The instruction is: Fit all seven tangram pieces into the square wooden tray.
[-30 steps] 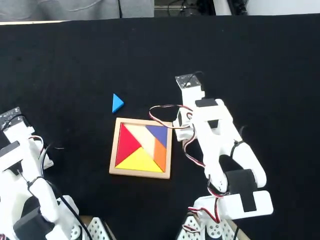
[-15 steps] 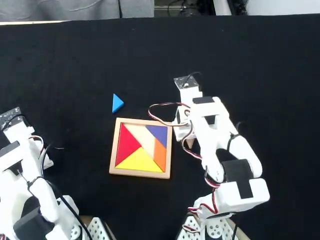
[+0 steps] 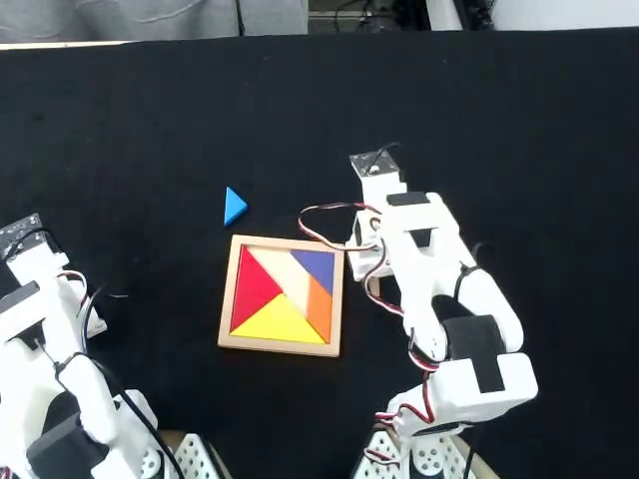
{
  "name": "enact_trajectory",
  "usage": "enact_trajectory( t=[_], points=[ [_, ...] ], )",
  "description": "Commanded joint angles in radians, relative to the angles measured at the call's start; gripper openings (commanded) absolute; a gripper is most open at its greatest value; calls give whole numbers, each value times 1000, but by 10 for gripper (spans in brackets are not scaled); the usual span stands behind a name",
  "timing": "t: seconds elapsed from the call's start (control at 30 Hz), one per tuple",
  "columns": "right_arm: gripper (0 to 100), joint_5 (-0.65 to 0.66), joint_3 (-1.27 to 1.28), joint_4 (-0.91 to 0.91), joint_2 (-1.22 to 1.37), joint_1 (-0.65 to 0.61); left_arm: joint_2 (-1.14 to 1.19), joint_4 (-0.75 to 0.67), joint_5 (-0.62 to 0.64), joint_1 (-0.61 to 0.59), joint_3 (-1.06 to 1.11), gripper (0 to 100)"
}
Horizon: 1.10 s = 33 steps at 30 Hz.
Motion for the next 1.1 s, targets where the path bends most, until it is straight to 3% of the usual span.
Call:
enact_trajectory(
  t=[0.0, 0.13, 0.27, 0.4, 0.57, 0.7, 0.83, 1.07],
  points=[
    [11, 2, -41, 25, -85, 0, -25, -11, -5, 12, 1, 34],
    [11, 60, -74, 127, -262, -49, -25, -11, -5, 12, 1, 34],
    [11, 104, -77, 143, -372, -204, -25, -11, -5, 12, 1, 34],
    [11, -14, -90, 100, -348, -278, -25, -11, -5, 7, 1, 34],
    [12, -226, -96, 80, -259, -319, -25, -11, -5, 7, 1, 34],
    [12, -436, -79, 81, -231, -434, -25, -11, -5, 5, 1, 34],
    [11, -448, -50, 51, -229, -514, -25, -11, -5, 7, 1, 34],
    [11, -453, 8, 2, -229, -477, -25, -11, -6, 8, 1, 34]
  ],
)
